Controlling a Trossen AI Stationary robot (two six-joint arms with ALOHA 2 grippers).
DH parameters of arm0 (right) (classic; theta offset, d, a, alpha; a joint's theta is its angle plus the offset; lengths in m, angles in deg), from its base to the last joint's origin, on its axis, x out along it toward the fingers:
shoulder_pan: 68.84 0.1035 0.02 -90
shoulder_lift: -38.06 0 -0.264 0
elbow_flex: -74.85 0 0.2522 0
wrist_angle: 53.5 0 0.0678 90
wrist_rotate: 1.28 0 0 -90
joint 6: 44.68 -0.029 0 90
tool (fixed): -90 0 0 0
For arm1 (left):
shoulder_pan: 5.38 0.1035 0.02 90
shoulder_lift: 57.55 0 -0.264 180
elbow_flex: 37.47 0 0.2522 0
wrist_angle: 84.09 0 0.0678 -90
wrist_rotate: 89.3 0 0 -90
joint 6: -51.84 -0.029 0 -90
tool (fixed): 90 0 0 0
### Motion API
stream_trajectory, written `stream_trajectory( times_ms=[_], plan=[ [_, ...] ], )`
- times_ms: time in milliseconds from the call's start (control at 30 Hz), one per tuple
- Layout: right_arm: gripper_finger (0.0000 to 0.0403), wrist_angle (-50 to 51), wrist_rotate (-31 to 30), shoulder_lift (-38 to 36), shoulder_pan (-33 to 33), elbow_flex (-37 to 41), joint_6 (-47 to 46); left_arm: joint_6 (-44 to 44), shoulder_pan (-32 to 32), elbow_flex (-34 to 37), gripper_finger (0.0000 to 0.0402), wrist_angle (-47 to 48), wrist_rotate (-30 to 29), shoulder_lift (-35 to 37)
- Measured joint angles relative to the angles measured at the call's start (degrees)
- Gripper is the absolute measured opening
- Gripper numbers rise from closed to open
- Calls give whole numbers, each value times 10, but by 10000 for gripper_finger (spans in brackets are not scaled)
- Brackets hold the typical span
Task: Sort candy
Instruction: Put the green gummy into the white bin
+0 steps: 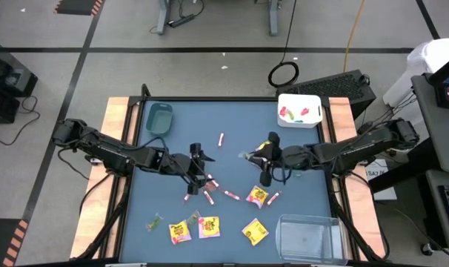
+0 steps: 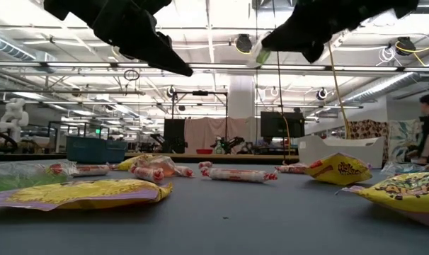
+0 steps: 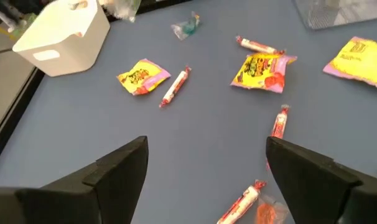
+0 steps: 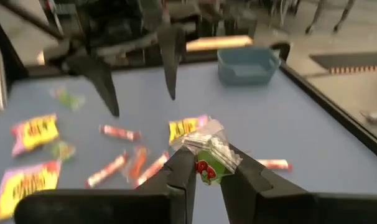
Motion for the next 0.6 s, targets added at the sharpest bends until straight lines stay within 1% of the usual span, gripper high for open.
stream_trajectory(
  times_ms=[133, 233, 300, 600],
  plan=[
    [56, -117, -1, -1, -6, 59, 9, 1, 0, 0, 329, -6, 0, 0],
    [56, -174, -1, -1, -14, 78, 6, 1, 0, 0, 329, -6, 0, 0],
    [56, -188, -1, -1, -19, 81, -2, 1, 0, 0, 329, -9, 0, 0],
    [56, -190, 0, -1, -19, 82, -17, 1, 0, 0, 329, -22, 0, 0]
  ],
)
